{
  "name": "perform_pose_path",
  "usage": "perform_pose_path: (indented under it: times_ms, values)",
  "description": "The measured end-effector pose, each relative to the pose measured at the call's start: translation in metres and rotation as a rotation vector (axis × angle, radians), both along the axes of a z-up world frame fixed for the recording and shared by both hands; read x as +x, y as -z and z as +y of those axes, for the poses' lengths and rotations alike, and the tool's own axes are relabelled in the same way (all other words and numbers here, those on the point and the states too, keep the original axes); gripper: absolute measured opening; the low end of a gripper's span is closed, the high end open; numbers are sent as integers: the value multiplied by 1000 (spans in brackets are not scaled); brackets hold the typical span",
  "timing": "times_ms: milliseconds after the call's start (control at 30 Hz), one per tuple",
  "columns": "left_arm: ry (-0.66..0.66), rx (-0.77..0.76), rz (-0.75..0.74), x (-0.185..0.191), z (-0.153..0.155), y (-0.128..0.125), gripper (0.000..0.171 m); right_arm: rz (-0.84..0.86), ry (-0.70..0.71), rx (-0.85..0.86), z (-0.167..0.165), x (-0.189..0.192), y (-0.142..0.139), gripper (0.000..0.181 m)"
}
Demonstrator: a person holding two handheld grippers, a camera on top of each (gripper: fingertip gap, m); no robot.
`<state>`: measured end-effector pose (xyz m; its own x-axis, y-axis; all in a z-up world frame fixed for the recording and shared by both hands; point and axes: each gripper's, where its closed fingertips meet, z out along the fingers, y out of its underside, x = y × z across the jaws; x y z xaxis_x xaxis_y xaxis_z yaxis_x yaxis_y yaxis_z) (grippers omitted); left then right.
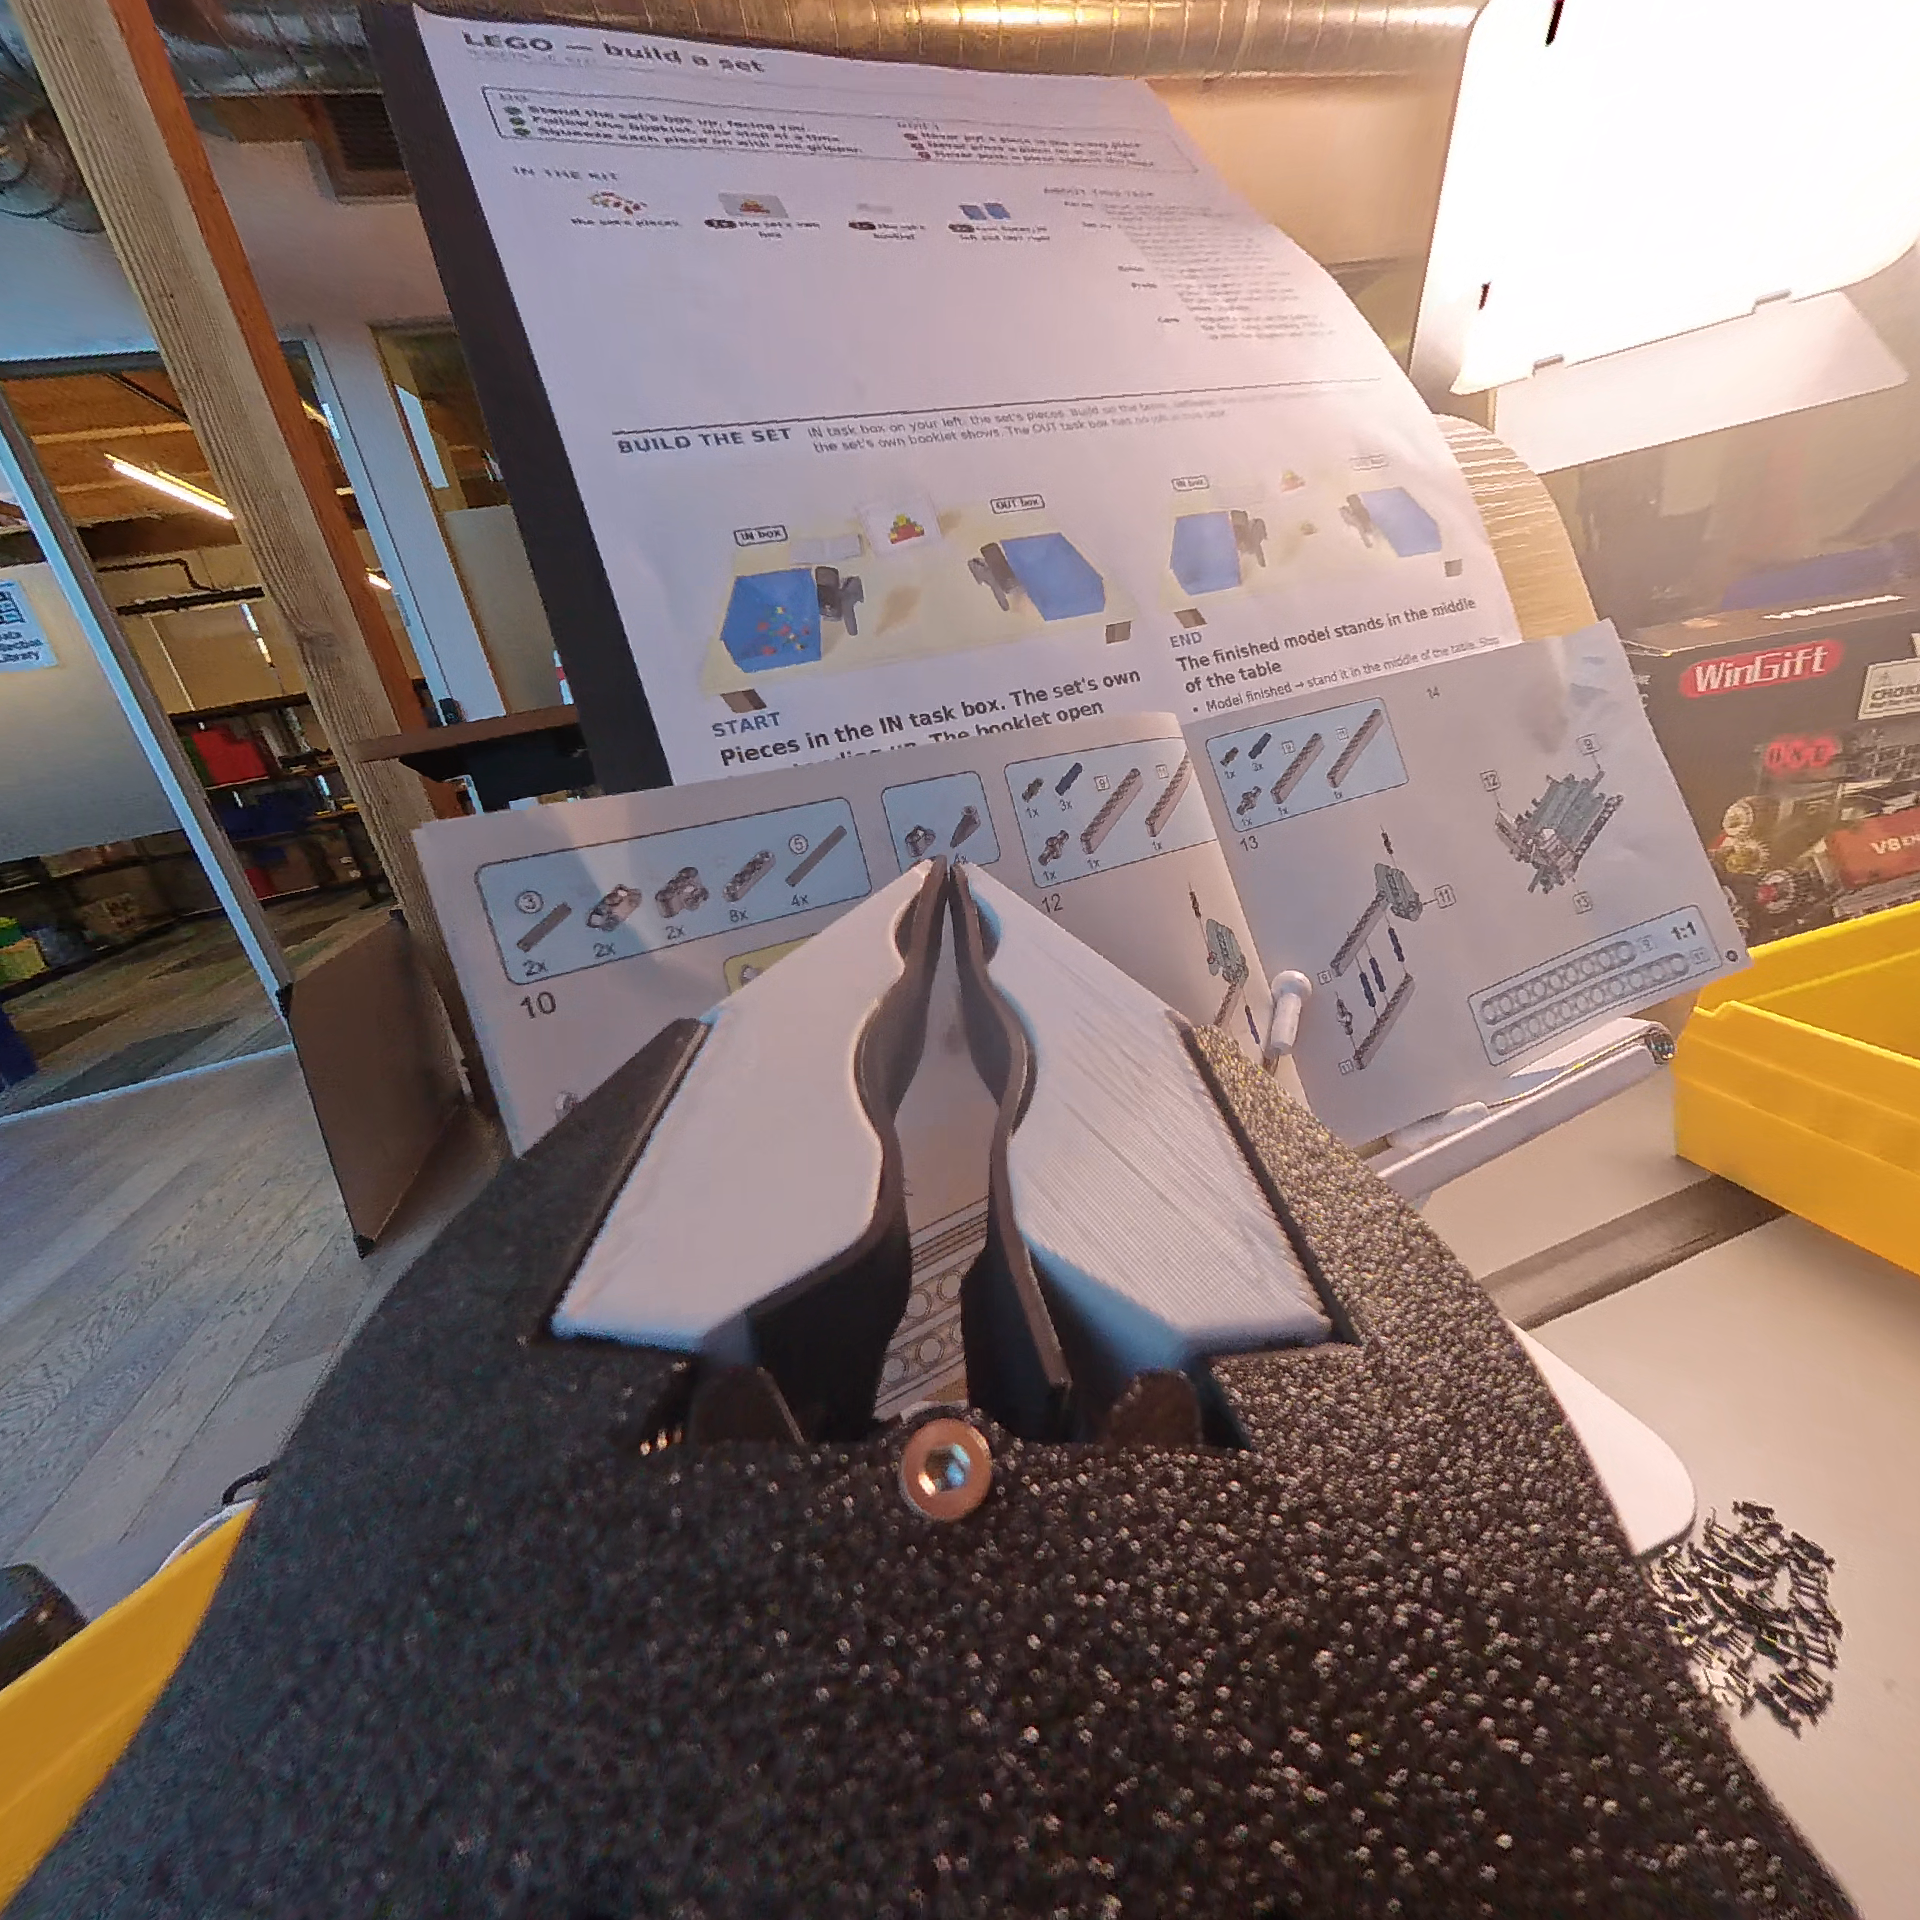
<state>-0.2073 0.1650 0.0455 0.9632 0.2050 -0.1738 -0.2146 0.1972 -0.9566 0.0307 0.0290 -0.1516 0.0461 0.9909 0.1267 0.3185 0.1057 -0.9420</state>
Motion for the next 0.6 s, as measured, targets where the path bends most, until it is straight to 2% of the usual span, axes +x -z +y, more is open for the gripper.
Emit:
perform_pose_path:
  times_ms: [600]
  values:
    - [-15, -39, -2, -7, 10, 6, 0, -24, -15, 22, -4, -2, 4, 45]
